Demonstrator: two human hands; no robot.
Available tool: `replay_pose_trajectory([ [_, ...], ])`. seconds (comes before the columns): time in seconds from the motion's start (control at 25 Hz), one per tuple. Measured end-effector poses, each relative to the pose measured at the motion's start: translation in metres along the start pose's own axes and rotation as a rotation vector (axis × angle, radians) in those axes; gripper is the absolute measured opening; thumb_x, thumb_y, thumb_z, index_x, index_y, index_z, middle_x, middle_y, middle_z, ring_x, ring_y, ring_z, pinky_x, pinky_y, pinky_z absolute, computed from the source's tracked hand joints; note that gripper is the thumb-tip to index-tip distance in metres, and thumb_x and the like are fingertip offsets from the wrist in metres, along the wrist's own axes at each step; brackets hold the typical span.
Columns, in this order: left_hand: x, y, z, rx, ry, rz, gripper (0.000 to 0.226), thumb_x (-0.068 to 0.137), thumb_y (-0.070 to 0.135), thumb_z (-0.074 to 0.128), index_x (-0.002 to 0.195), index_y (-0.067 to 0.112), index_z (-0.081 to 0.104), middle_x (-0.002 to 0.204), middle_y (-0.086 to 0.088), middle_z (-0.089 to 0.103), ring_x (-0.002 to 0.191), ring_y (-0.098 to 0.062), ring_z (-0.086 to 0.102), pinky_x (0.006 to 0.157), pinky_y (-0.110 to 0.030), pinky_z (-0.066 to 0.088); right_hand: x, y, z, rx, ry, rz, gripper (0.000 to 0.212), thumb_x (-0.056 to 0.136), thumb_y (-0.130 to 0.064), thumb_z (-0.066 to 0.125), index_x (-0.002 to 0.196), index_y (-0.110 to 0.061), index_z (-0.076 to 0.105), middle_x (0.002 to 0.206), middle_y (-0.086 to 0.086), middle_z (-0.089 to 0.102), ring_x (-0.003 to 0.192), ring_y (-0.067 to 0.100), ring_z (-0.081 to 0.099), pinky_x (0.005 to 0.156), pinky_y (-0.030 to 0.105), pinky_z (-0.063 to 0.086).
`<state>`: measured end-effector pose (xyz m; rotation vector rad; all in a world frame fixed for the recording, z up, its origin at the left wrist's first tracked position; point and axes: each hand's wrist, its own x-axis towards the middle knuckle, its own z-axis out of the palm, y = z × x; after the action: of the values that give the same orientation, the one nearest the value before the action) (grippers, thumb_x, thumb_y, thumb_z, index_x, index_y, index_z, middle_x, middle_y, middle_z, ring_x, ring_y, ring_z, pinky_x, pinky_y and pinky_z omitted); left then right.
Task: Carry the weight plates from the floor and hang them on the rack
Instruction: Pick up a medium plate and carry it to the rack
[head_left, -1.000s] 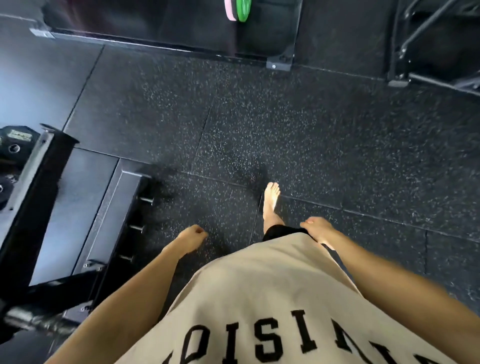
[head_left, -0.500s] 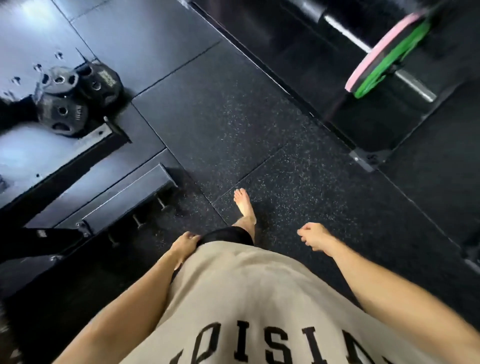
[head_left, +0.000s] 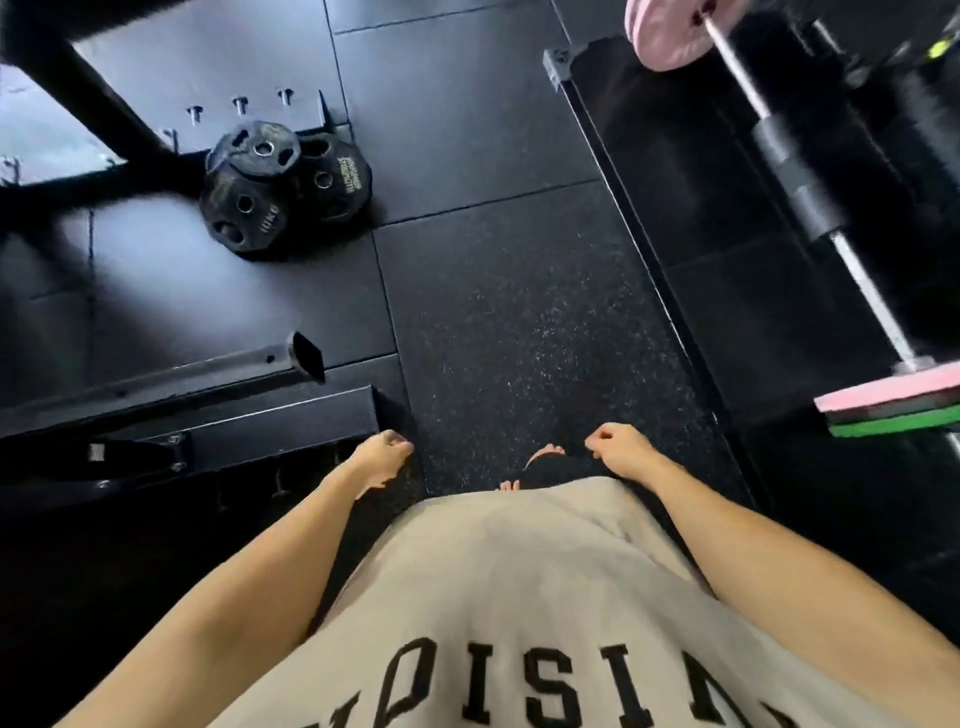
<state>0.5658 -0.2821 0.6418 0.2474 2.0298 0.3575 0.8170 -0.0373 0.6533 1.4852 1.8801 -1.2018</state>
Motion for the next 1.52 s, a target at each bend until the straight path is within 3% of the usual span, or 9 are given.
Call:
replay_pose_trajectory([
  [0.12,0.032,0.046,-0.032,-0.092,0.003,-0.058,0.026,0.102,0.031,0.045,0.118,0.014,0.057,0.098,-0.007,0.063,0.077,-0.019,0.055,0.065,-0.028,0.043,0.070,-0.072,-0.042,-0.113,-0.049,-0.048,0.012,0.092,-0.028,0.060,0.092,-0.020,0.068,0.102,0.006,0.071,0.096,0.024,0.063,0.083,0.033,0.047],
  [0.24,0.068,0.072,-0.056,-0.112,-0.052,-0.130,0.025,0.103,0.033,0.043,0.118,0.017,0.055,0.103,-0.007,0.063,0.085,-0.021,0.058,0.073,-0.031,0.048,0.133,-0.138,-0.075,-0.220,-0.116,-0.089,0.013,0.094,-0.029,0.060,0.098,-0.020,0.068,0.106,0.006,0.069,0.099,0.024,0.061,0.085,0.033,0.047],
  [0.4,0.110,0.115,-0.115,-0.151,-0.015,-0.215,0.027,0.101,0.034,0.046,0.120,0.017,0.056,0.111,-0.007,0.063,0.090,-0.021,0.059,0.064,-0.028,0.048,0.209,-0.253,-0.124,-0.327,-0.176,-0.165,0.016,0.096,-0.027,0.058,0.104,-0.016,0.068,0.110,0.007,0.068,0.096,0.022,0.059,0.082,0.029,0.044],
  [0.64,0.174,0.164,-0.227,-0.337,0.247,-0.269,0.017,0.097,0.032,0.051,0.104,0.020,0.061,0.117,-0.007,0.066,0.101,-0.023,0.059,0.085,-0.032,0.046,0.288,-0.431,-0.161,-0.480,-0.281,-0.310,0.018,0.100,-0.026,0.052,0.111,-0.016,0.062,0.110,0.004,0.062,0.103,0.021,0.059,0.092,0.036,0.049],
  [0.72,0.200,0.176,-0.264,-0.411,0.272,-0.292,0.017,0.098,0.030,0.050,0.104,0.019,0.061,0.116,-0.006,0.065,0.101,-0.023,0.057,0.084,-0.032,0.045,0.318,-0.498,-0.162,-0.511,-0.304,-0.348,0.013,0.100,-0.026,0.052,0.107,-0.018,0.060,0.108,0.004,0.063,0.099,0.020,0.060,0.091,0.036,0.051],
  [0.92,0.298,0.172,-0.381,-0.539,0.340,-0.310,0.017,0.097,0.028,0.052,0.102,0.018,0.065,0.115,-0.007,0.067,0.105,-0.026,0.060,0.087,-0.034,0.045,0.392,-0.655,-0.138,-0.548,-0.329,-0.383,0.015,0.098,-0.028,0.054,0.102,-0.017,0.063,0.101,0.007,0.066,0.087,0.021,0.059,0.075,0.032,0.045],
  [1.16,0.415,0.154,-0.586,-0.519,0.259,-0.294,0.024,0.099,0.030,0.050,0.110,0.014,0.065,0.112,-0.009,0.068,0.105,-0.026,0.061,0.087,-0.034,0.045,0.459,-0.851,-0.085,-0.447,-0.324,-0.232,0.011,0.097,-0.023,0.054,0.095,-0.016,0.062,0.091,0.006,0.064,0.080,0.019,0.057,0.061,0.026,0.042],
  [1.36,0.521,0.143,-0.717,-0.442,0.202,-0.283,0.028,0.099,0.032,0.048,0.116,0.015,0.063,0.117,-0.008,0.067,0.109,-0.026,0.060,0.093,-0.035,0.047,0.528,-0.972,-0.036,-0.357,-0.292,-0.128,0.014,0.097,-0.025,0.054,0.094,-0.015,0.062,0.091,0.007,0.066,0.083,0.022,0.059,0.069,0.032,0.044],
  [1.52,0.644,0.134,-0.784,-0.419,0.232,-0.270,0.031,0.099,0.033,0.048,0.119,0.014,0.062,0.119,-0.009,0.067,0.111,-0.027,0.060,0.095,-0.035,0.046,0.620,-1.023,0.028,-0.249,-0.286,-0.039,0.015,0.097,-0.025,0.054,0.088,-0.013,0.060,0.086,0.009,0.067,0.074,0.019,0.056,0.064,0.030,0.042],
])
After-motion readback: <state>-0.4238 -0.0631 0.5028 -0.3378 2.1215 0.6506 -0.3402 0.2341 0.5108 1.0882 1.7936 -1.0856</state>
